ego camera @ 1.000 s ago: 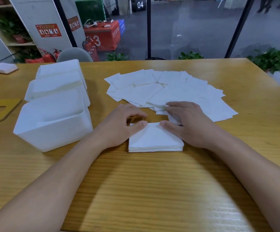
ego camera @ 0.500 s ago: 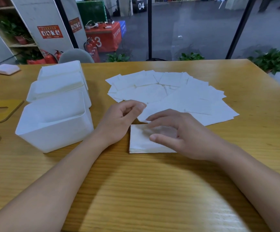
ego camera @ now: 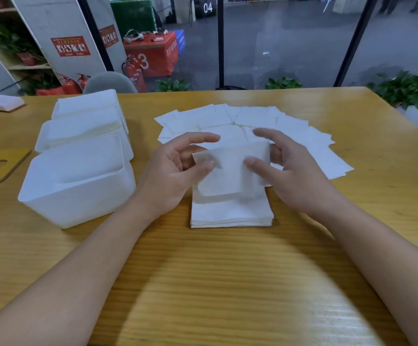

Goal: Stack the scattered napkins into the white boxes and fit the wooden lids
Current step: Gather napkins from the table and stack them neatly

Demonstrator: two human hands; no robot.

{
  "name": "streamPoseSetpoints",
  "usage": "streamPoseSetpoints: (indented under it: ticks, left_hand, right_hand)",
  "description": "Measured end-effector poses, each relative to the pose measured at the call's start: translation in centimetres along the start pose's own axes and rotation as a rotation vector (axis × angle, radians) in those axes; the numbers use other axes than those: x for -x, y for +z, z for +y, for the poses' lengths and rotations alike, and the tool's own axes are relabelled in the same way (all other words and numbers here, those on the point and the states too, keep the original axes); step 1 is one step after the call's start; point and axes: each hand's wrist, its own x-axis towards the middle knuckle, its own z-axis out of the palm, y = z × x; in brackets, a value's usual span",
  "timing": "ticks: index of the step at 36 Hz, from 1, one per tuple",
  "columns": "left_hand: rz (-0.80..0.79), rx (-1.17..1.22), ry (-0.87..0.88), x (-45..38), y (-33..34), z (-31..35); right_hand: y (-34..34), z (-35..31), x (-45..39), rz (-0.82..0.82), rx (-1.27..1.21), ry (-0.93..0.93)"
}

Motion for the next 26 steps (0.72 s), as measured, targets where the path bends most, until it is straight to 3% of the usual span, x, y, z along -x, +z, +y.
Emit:
streamPoseSetpoints:
  ticks: [3, 8, 14, 26]
  left_hand:
    - [0.024, -0.015, -0.026, -0.1, -0.2, -0.1]
    - [0.05, -0.087, -0.113, -0.1, -0.5, -0.1]
    - [-0.031, -0.195, -0.231, -0.4, -1.1, -0.3]
    - [-0.154, -0.553, -0.195, -0.2, -1.3, -0.7]
  right_hand:
    - [0.0, 0.0, -0.1, 0.024, -0.118, 0.026]
    - [-0.5, -0.3, 0.0, 0.02, -0.005, 0.052]
    - [-1.6, -0.9, 0.2, -0.2, 0.123, 0.113]
    - [-1.2, 0.4, 0.1, -0.283, 0.238, 0.147]
